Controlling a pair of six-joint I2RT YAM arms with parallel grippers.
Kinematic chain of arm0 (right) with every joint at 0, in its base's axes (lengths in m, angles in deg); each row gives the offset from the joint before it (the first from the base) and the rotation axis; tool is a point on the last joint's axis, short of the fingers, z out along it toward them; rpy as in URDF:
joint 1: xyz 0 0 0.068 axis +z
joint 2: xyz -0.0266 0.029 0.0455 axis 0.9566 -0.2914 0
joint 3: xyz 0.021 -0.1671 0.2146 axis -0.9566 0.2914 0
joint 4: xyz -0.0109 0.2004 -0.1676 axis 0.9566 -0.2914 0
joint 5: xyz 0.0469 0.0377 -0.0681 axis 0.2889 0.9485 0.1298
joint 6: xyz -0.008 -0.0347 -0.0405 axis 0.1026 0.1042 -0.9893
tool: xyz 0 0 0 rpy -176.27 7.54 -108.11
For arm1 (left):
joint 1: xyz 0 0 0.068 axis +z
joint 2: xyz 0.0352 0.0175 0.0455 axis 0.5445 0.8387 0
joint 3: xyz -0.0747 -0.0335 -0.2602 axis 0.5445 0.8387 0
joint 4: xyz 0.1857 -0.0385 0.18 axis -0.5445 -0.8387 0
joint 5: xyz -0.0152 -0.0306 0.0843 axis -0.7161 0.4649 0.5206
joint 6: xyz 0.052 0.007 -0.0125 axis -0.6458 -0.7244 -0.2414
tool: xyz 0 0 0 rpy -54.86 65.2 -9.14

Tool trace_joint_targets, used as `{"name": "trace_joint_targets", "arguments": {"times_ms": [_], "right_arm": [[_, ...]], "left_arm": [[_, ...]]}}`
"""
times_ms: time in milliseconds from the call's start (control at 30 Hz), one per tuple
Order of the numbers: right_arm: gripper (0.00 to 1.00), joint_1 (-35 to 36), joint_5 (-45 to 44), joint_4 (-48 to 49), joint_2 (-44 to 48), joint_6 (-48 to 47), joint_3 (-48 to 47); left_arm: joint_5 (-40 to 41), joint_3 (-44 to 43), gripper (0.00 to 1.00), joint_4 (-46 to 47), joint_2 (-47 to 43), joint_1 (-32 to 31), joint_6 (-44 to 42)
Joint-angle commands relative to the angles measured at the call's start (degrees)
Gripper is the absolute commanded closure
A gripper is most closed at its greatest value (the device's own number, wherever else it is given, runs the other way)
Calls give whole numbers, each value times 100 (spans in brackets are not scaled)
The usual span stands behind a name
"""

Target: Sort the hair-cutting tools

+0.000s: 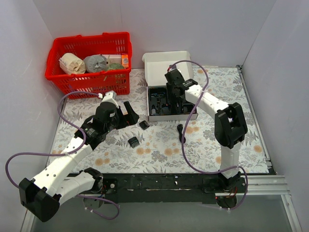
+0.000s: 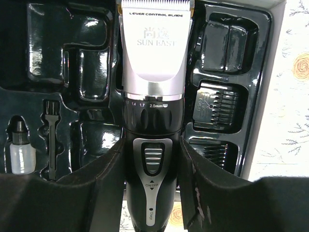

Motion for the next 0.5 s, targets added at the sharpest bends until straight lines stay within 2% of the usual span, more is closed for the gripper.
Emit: {"name": "trace_joint_targets", "arguments": {"times_ms": [0,467], "right_arm": [[99,-60,-171,431,-25,14,-52],[99,-332,-92,827,-332,22,327]], "left_arm": [[-46,-132,2,-3,-5,-20,-86],[-29,-123,2,59,126,-20,-86]]}}
